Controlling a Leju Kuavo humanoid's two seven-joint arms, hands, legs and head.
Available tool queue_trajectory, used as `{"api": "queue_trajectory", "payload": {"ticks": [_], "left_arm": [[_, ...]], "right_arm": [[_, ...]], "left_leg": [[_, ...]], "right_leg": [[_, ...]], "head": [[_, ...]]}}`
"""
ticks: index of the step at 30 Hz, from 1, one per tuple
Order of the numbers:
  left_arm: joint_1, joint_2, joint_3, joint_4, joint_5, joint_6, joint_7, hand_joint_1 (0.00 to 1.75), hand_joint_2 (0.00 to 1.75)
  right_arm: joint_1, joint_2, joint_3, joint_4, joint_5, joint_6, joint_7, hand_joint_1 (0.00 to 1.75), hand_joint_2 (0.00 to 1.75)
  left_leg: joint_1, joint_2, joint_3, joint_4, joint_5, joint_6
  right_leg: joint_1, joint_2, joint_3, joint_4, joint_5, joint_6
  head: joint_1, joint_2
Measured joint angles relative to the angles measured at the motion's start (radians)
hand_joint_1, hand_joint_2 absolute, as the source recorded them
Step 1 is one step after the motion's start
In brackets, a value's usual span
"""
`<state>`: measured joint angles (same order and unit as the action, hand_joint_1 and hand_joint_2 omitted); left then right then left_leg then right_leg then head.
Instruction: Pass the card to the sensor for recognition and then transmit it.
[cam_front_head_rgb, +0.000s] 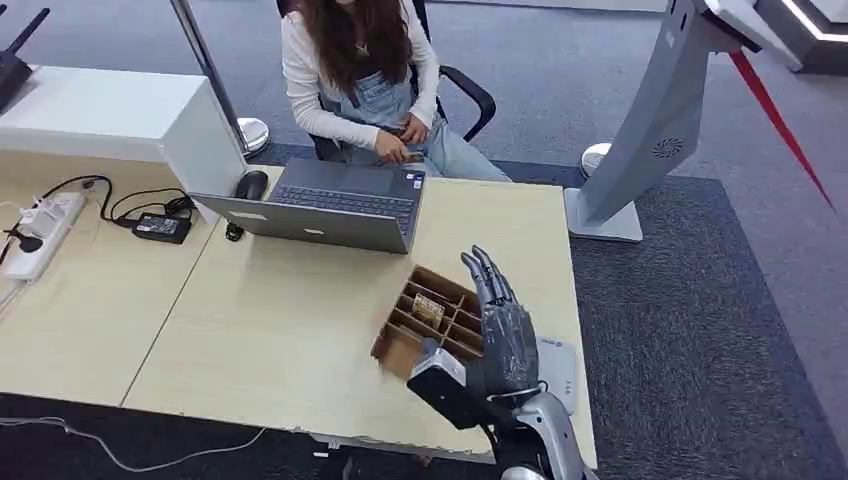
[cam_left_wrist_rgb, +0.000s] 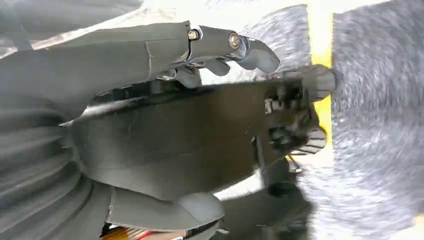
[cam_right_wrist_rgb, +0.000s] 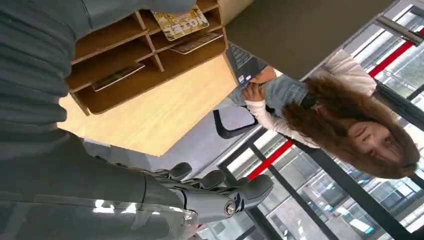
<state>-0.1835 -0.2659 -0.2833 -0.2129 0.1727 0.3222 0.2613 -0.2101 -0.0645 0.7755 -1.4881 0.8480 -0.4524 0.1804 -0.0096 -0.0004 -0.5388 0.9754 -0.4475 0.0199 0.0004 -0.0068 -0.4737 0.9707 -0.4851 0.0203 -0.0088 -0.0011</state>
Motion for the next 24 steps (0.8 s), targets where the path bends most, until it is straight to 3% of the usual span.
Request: {"api": "queue_trajectory", "payload": {"ticks": [2,3,4,6,8,12,24], "left_arm": [[-0.016,-0.011,0.039,0.000,0.155,0.095,0.012,0.00,1.75],[-0.029,-0.013,0.041,-0.003,0.320,0.171,0.011,0.00,1.75],[-0.036,-0.015,0.038,-0.005,0.381,0.194,0.010,0.00,1.75],[-0.064,-0.003,0.002,-0.014,0.795,0.321,-0.030,0.00,1.75],[-0.060,0.014,-0.035,-0.013,0.987,0.357,-0.057,0.00,1.75],[-0.059,0.019,-0.092,-0.011,1.055,0.361,-0.085,0.00,1.75],[-0.058,0.019,-0.204,-0.003,1.028,0.324,-0.072,0.00,1.75]], "right_arm": [[0.001,-0.002,0.003,0.004,0.010,-0.009,0.009,0.00,1.75],[0.003,-0.002,0.004,0.006,0.015,-0.013,0.017,0.00,1.75],[0.004,-0.003,0.005,0.006,0.018,-0.017,0.021,0.00,1.75],[0.008,-0.007,0.010,0.006,0.027,-0.027,0.034,0.00,1.75],[0.011,-0.010,0.011,0.006,0.029,-0.029,0.039,0.00,1.75],[0.013,-0.016,0.014,0.006,0.030,-0.034,0.045,0.00,1.75],[0.014,-0.019,0.019,0.006,0.029,-0.033,0.050,0.00,1.75]], "left_leg": [[0.000,-0.001,0.000,0.000,0.000,0.000],[-0.001,-0.002,0.000,0.000,0.000,0.000],[-0.002,-0.002,0.001,0.000,0.000,0.000],[-0.004,-0.008,0.002,-0.001,0.000,0.000],[-0.009,-0.011,0.005,-0.005,0.001,0.001],[-0.014,-0.012,0.006,-0.006,0.002,0.002],[-0.017,-0.011,0.006,-0.006,0.001,0.003]], "right_leg": [[0.000,0.000,0.000,0.000,0.000,0.000],[-0.001,0.000,0.001,0.000,0.000,0.000],[-0.001,-0.001,0.001,0.000,0.000,0.000],[-0.003,-0.003,0.002,0.000,-0.001,0.001],[-0.009,-0.004,0.004,0.001,-0.002,0.003],[-0.014,-0.006,0.004,0.001,-0.004,0.005],[-0.017,-0.006,0.004,0.001,-0.004,0.005]], "head": [[0.000,0.000],[0.000,0.000],[0.000,0.000],[0.000,0.000],[0.000,0.000],[-0.001,0.000],[-0.001,0.000]]}}
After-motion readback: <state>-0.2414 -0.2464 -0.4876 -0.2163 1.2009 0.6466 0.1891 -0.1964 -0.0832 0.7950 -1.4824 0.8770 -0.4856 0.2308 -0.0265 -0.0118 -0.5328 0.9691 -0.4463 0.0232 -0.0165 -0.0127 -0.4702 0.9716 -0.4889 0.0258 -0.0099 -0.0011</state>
